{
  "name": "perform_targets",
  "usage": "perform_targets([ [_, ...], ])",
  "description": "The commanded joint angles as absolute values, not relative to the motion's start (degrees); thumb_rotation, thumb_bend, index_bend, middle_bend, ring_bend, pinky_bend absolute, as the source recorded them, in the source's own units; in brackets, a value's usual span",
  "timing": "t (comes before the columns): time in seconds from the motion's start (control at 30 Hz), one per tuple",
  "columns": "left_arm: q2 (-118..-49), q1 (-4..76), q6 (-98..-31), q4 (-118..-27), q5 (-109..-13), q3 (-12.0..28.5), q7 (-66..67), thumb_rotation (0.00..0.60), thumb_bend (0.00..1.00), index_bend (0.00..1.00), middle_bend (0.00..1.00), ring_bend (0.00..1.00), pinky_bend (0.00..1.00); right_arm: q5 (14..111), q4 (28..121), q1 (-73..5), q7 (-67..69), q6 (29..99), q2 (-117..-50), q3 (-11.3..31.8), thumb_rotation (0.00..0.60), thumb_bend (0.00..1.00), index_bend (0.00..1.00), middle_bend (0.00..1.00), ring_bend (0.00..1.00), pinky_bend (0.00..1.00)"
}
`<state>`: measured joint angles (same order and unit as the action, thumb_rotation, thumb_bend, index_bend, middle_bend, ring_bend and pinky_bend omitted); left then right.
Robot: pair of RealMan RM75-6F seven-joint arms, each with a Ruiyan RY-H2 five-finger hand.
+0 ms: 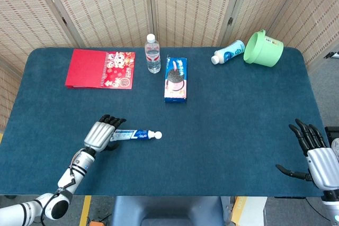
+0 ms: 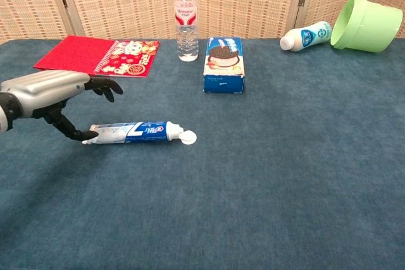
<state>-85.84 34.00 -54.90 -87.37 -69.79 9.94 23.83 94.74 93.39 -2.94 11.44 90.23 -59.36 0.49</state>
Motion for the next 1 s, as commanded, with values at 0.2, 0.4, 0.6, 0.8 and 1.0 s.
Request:
perform_targets([
  [0.2, -90.50, 36.61, -54.01, -83.89, -65.84, 9.52, 27.36, 0.600, 0.31, 0.22, 0.25, 0.21, 0.16, 94.81, 93.43, -2.93, 11.92, 90.21, -59.23, 0.45, 0.458, 0.00, 0.00, 0.00, 0.00, 0.00],
  [0.4, -93.09, 37.73, -54.30, -81.25, -65.62, 8.72, 28.37, 0.600, 0.32, 0.27, 0.25, 0.23, 0.16, 94.66, 93.12, -2.79, 12.56, 90.33, -59.18, 0.45, 0.458, 0.00, 0.00, 0.00, 0.00, 0.00],
  [0.6, -94.63, 38.77, -53.92, -79.56, -64.34, 8.83, 28.54, 0.600, 0.32, 0.30, 0.26, 0.25, 0.17, 94.88, 92.97, -2.71, 13.60, 90.40, -59.10, 0.26, 0.456, 0.00, 0.00, 0.00, 0.00, 0.00],
  [0.8, -95.60, 39.84, -52.81, -78.01, -63.23, 8.89, 28.04, 0.600, 0.34, 0.33, 0.28, 0.27, 0.17, 94.77, 92.74, -2.41, 14.10, 90.81, -59.02, 0.25, 0.457, 0.00, 0.00, 0.00, 0.00, 0.00],
  [1.0, -96.30, 40.62, -52.19, -76.99, -62.46, 9.04, 27.12, 0.600, 0.38, 0.35, 0.31, 0.28, 0.18, 94.67, 92.49, -2.16, 14.34, 91.00, -59.10, 0.19, 0.458, 0.00, 0.00, 0.00, 0.00, 0.00],
])
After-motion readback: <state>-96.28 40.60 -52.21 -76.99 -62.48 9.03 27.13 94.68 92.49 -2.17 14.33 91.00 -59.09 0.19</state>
